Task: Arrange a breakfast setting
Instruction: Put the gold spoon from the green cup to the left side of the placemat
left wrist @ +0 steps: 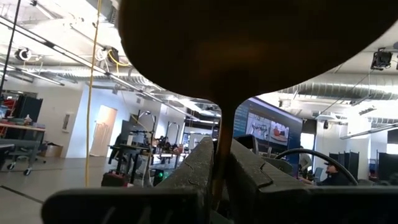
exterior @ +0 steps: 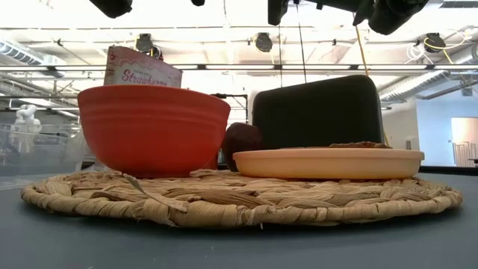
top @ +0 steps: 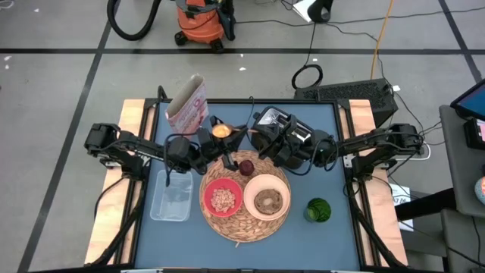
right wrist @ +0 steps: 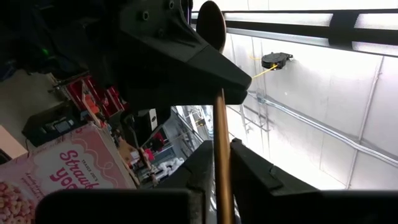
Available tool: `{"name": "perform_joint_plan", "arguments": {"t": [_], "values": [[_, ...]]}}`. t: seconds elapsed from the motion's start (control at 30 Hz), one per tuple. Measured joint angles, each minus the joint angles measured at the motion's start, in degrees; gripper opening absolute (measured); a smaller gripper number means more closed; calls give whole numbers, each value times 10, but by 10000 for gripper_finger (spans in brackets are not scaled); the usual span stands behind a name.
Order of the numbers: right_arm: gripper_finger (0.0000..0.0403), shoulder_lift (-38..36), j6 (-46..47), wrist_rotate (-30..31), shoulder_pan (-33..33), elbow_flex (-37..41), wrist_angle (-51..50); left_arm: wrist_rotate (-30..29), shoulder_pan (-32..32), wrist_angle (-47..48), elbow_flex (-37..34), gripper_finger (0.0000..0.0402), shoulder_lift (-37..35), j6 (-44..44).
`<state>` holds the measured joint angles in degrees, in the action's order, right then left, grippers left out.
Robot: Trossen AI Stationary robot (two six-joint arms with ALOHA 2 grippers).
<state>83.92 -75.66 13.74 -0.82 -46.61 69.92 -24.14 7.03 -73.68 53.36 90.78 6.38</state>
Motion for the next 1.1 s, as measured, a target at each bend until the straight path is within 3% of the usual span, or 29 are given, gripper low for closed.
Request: {"name": "perform_joint_plan", "arguments": {"t": [0.6,0.87,1.1], "values": [[183,0,0,2,0,0,-3,0,0,-2,0,30,0,-5],[228,0,0,96,0,0,-4,-7,0,-2,0,30,0,-9],[235,0,0,150,0,0,-6,-31,0,-2,0,30,0,-9]]}}
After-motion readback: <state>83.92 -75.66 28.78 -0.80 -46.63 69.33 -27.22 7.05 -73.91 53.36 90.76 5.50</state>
